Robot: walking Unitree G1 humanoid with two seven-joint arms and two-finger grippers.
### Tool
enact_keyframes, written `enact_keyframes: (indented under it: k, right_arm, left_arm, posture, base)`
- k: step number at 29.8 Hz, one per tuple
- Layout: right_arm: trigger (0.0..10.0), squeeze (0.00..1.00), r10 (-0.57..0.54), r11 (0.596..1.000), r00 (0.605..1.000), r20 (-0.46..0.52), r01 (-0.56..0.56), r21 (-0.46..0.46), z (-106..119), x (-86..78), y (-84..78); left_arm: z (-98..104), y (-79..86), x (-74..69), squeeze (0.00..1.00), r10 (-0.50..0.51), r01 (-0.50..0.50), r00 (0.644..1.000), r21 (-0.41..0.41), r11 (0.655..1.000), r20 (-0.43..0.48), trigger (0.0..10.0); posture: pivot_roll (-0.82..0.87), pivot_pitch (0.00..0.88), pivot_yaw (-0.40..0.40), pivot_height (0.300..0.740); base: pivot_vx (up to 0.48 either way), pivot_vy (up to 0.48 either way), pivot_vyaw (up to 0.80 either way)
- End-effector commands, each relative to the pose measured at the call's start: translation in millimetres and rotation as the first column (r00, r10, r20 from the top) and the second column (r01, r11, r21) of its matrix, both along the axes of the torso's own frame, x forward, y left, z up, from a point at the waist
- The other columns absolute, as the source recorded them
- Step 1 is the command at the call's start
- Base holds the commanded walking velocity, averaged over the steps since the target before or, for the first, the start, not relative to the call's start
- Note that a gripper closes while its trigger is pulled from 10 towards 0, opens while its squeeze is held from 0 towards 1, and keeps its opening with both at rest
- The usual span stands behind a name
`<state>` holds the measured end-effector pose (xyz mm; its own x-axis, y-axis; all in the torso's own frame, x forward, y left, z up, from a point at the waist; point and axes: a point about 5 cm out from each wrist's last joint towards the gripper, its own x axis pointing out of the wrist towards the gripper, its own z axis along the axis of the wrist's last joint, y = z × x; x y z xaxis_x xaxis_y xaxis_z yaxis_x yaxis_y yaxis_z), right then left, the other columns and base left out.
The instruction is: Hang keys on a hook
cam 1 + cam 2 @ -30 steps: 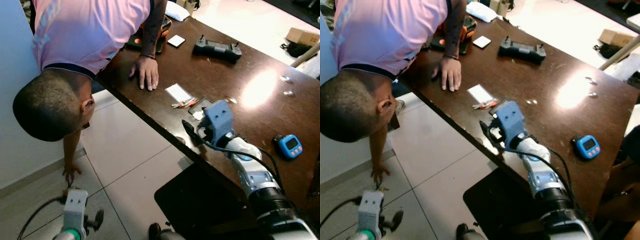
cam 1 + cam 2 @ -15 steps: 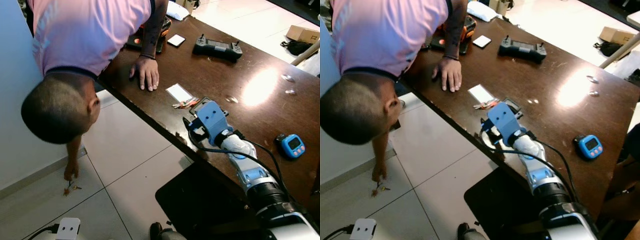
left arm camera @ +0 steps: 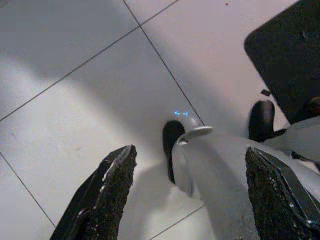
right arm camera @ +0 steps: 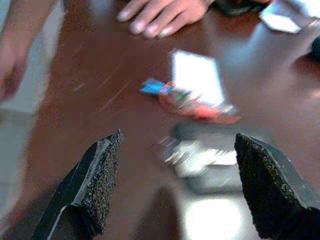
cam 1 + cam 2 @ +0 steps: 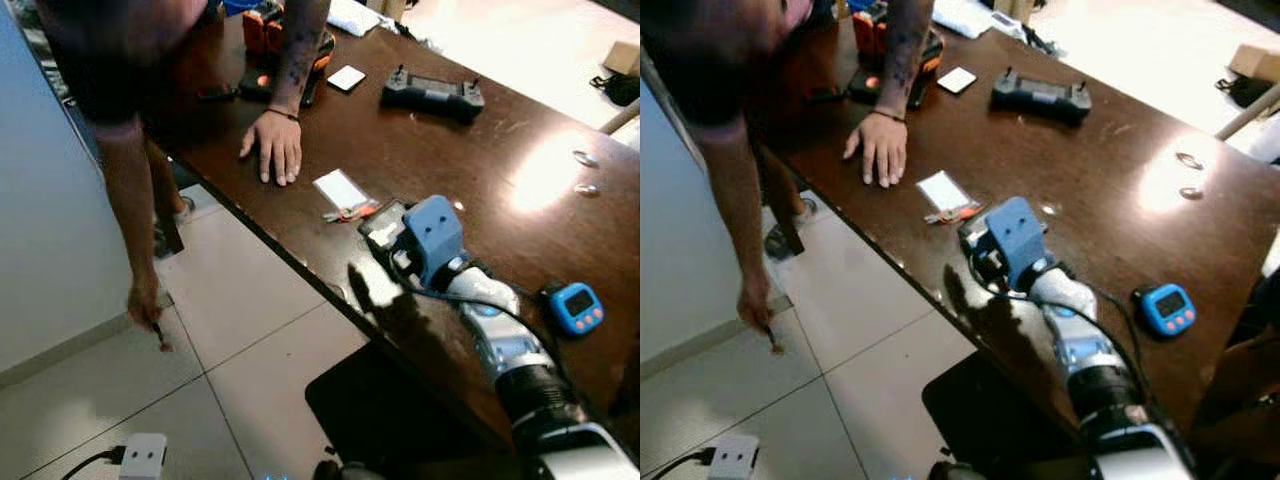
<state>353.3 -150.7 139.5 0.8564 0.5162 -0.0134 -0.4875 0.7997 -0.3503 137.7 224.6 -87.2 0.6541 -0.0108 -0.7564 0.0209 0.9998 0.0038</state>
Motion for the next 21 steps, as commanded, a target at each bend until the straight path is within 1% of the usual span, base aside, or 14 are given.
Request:
enact_keyframes:
  k: [1, 2, 4, 6, 8, 10, 12, 13, 14, 15, 16, 18, 19, 21]
  right_arm:
    - [10.0, 0.0, 0.055, 0.998, 0.997, -0.054, -0.055, -0.008, -11.7, -7.6, 2.8]
    - [10.0, 0.0, 0.055, 0.998, 0.997, -0.054, -0.055, -0.008, -11.7, -7.6, 2.8]
    - [10.0, 0.0, 0.125, 0.992, 0.988, -0.09, -0.122, 0.035, -17.6, -14.7, 9.0]
    - [10.0, 0.0, 0.144, 0.989, 0.985, -0.095, -0.139, 0.052, -18.3, -16.5, 10.8]
    - [10.0, 0.0, 0.127, 0.991, 0.987, -0.096, -0.122, 0.058, -19.2, -14.5, 9.1]
    - [10.0, 0.0, 0.088, 0.996, 0.994, -0.072, -0.088, 0.006, -16.8, -10.0, 4.8]
    - [10.0, 0.0, 0.078, 0.997, 0.995, -0.06, -0.079, -0.016, -15.3, -8.7, 3.9]
    - [10.0, 0.0, 0.056, 0.997, 0.998, -0.024, -0.057, -0.042, -8.9, -5.4, 2.1]
    - [10.0, 0.0, 0.056, 0.997, 0.998, -0.024, -0.057, -0.042, -8.9, -5.4, 2.1]
    - [10.0, 0.0, 0.033, 0.997, 0.999, 0.022, -0.031, -0.066, 0.0, -1.7, 0.2]
    - [10.0, 0.0, 0.033, 0.997, 0.999, 0.022, -0.031, -0.066, 0.0, -1.7, 0.2]
    - [10.0, 0.0, -0.015, 0.993, 0.995, 0.098, 0.027, -0.118, 14.0, 3.5, -4.9]
    - [10.0, 0.0, -0.015, 0.993, 0.995, 0.098, 0.027, -0.118, 14.0, 3.5, -4.9]
    - [10.0, 0.0, -0.045, 0.99, 0.99, 0.134, 0.062, -0.126, 21.6, 5.8, -9.0]
  left_arm:
    - [-7.8, -1.4, -19.8, 0.0, -0.016, 0.016, 0.997, -0.002, 1.0, -0.073, 10.0]
    - [-7.8, -1.4, -19.8, 0.0, -0.016, 0.016, 0.997, -0.002, 1.0, -0.073, 10.0]
    - [-7.6, -0.8, -20.3, 0.0, -0.023, 0.024, 0.997, 0.007, 1.0, -0.07, 10.0]
    - [-7.6, -0.6, -20.6, 0.0, -0.026, 0.027, 0.997, 0.01, 1.0, -0.069, 10.0]
    - [-8.0, -1.7, -22.7, 0.0, -0.035, 0.036, 0.997, 0.013, 0.999, -0.067, 10.0]
    - [-8.3, -2.3, -25.0, 0.0, -0.045, 0.046, 0.997, 0.012, 0.999, -0.065, 10.0]
    - [-8.4, -1.9, -25.9, 0.0, -0.047, 0.048, 0.997, 0.012, 0.999, -0.064, 10.0]
    - [-8.7, -1.3, -28.8, 0.0, -0.048, 0.049, 0.997, 0.01, 0.999, -0.067, 10.0]
    - [-8.7, -1.3, -28.8, 0.0, -0.048, 0.049, 0.997, 0.01, 0.999, -0.067, 10.0]
    - [-9.2, -0.3, -32.4, 0.0, -0.051, 0.052, 0.996, 0.008, 0.999, -0.071, 10.0]
    - [-9.2, -0.3, -32.4, 0.0, -0.051, 0.052, 0.996, 0.008, 0.999, -0.071, 10.0]
    - [-9.9, 2.3, -39.4, 0.0, -0.053, 0.054, 0.995, 0.008, 0.999, -0.08, 10.0]
    - [-9.9, 2.3, -39.4, 0.0, -0.053, 0.054, 0.995, 0.008, 0.999, -0.08, 10.0]
    - [-10.0, 4.8, -43.5, 0.0, -0.055, 0.056, 0.995, 0.011, 0.998, -0.085, 10.0]
  posture:
    - [0.12, 0.175, -0.014, 0.74]
    - [0.12, 0.175, -0.014, 0.74]
    - [0.12, 0.19, -0.011, 0.74]
    - [0.12, 0.192, -0.01, 0.74]
    - [0.12, 0.211, -0.005, 0.74]
    - [0.12, 0.226, 0.0, 0.74]
    - [0.12, 0.231, 0.003, 0.74]
    - [0.13, 0.24, 0.006, 0.74]
    - [0.13, 0.24, 0.006, 0.74]
    - [0.13, 0.247, 0.01, 0.74]
    - [0.13, 0.247, 0.01, 0.74]
    - [0.13, 0.257, 0.014, 0.74]
    - [0.13, 0.257, 0.014, 0.74]
    - [0.14, 0.266, 0.017, 0.74]
  base:
    - [0.0, 0.0, 0.0]
    - [0.0, 0.0, 0.0]
    - [0.0, 0.0, 0.0]
    - [0.0, 0.0, 0.0]
    - [0.0, 0.0, 0.0]
    - [0.0, 0.0, 0.0]
    - [0.0, 0.0, 0.0]
    - [0.0, 0.0, 0.0]
    - [0.0, 0.0, 0.0]
    - [0.0, 0.0, 0.0]
    - [0.0, 0.0, 0.0]
    - [0.0, 0.0, 0.0]
    - [0.0, 0.0, 0.0]
    - [0.0, 0.0, 0.0]
